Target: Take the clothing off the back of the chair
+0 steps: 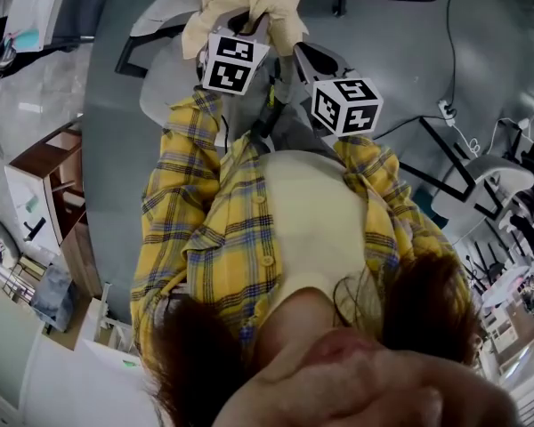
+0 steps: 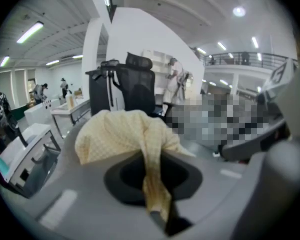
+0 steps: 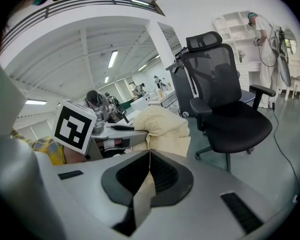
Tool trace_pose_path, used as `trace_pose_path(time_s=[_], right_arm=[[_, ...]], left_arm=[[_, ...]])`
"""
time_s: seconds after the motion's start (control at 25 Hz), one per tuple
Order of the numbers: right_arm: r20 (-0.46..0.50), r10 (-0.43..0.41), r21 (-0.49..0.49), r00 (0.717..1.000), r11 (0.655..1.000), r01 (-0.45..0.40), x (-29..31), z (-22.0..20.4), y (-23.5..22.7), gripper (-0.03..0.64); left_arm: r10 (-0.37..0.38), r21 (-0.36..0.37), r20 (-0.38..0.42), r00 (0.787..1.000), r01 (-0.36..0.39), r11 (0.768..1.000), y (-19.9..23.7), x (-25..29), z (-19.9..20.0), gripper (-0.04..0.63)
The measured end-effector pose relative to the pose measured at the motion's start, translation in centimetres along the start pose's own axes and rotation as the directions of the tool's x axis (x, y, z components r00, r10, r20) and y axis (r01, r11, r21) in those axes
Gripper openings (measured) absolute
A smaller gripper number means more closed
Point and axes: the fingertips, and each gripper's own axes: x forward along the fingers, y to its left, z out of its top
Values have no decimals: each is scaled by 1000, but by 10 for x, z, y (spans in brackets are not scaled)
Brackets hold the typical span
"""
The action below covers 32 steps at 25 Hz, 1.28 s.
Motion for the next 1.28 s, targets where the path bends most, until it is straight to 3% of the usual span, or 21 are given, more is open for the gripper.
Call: trace_pose_path(time_s=[0.52, 1.28], right_arm=[[63, -34, -13, 997, 999, 35, -27, -2, 23, 15], [114, -39, -51, 993, 998, 45, -53, -6, 53, 15]], left_arm=[[29, 2, 70, 997, -29, 1000, -12, -61, 2, 49], [127, -58, 128, 984, -120, 991, -11, -159, -30, 49]])
